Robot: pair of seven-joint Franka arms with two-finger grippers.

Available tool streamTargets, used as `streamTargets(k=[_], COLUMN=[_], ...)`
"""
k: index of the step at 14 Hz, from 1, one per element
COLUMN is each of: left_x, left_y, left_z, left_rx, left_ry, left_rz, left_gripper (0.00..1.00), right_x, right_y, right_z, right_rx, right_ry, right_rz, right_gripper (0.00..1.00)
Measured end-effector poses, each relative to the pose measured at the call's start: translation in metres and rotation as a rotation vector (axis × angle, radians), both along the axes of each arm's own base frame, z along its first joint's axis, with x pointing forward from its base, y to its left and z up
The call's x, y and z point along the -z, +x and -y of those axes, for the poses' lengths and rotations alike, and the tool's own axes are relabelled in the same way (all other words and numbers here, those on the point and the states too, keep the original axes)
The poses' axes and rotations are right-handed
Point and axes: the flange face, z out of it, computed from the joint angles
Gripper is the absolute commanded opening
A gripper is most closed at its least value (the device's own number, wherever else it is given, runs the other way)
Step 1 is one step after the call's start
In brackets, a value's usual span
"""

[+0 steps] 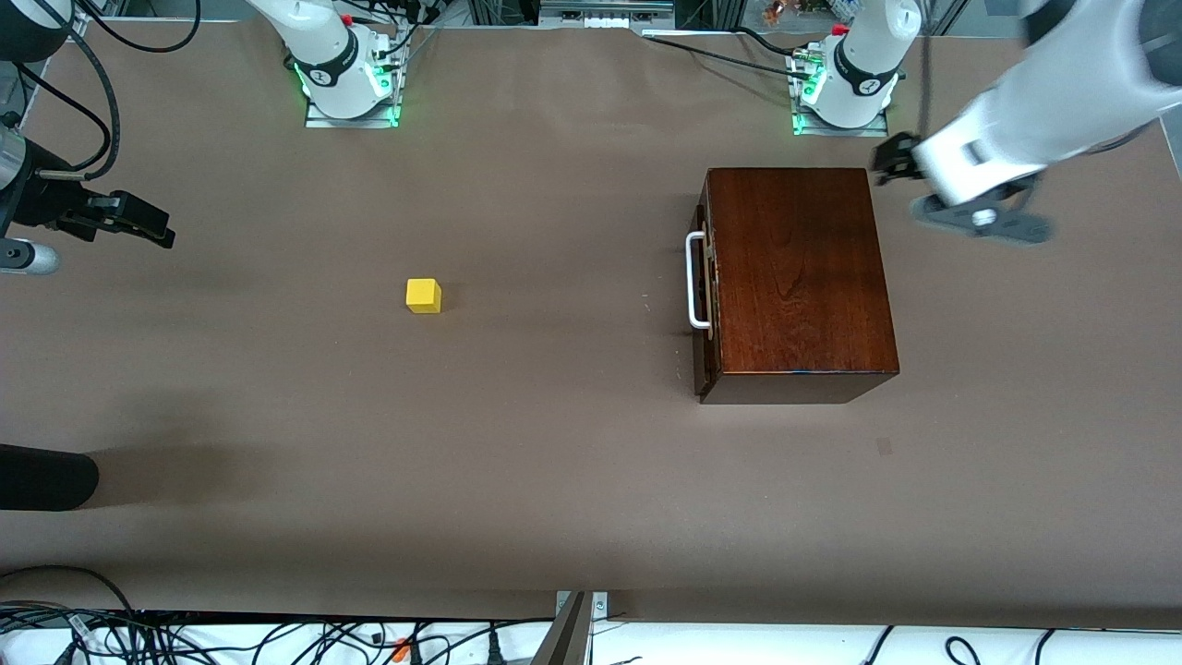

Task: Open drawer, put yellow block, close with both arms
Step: 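Move the left gripper to the white drawer handle of the box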

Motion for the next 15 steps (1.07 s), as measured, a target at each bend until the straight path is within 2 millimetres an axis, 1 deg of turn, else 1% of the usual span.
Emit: streamTargets(k=[3, 5, 7, 9, 10, 12, 14, 15], left_x=[0.038, 0.057, 0.074, 0.091, 0.101, 0.125, 0.151, 0.162], left_y=[0.013, 0.015, 0.010, -0.002, -0.008, -0.017, -0.021, -0.023], left_z=[0.049, 0.086, 0.131, 0.177, 0.197, 0.226, 0.246, 0.253], left_rx=[-0.052, -0.085, -0.158, -0.203, -0.211, -0.196, -0.156, -0.138], left_ry=[-0.015, -0.025, -0.024, -0.020, -0.012, 0.036, 0.086, 0.098], left_rz=[0.002, 0.023, 0.047, 0.065, 0.077, 0.118, 0.164, 0.176], left_gripper=[1.00, 1.00, 1.00, 1.00, 1.00, 1.00, 1.00, 1.00], right_x=[0.000, 0.000, 0.000, 0.000, 0.000, 0.000, 0.000, 0.000], right_y=[0.000, 0.000, 0.000, 0.000, 0.000, 0.000, 0.000, 0.000], right_z=[0.000, 0.000, 0.000, 0.000, 0.000, 0.000, 0.000, 0.000], right_rx=[0.000, 0.000, 0.000, 0.000, 0.000, 0.000, 0.000, 0.000], right_ry=[0.000, 0.000, 0.000, 0.000, 0.000, 0.000, 0.000, 0.000], right_rz=[0.000, 0.001, 0.001, 0.001, 0.001, 0.001, 0.001, 0.001], right_gripper=[1.00, 1.00, 1.00, 1.00, 1.00, 1.00, 1.00, 1.00])
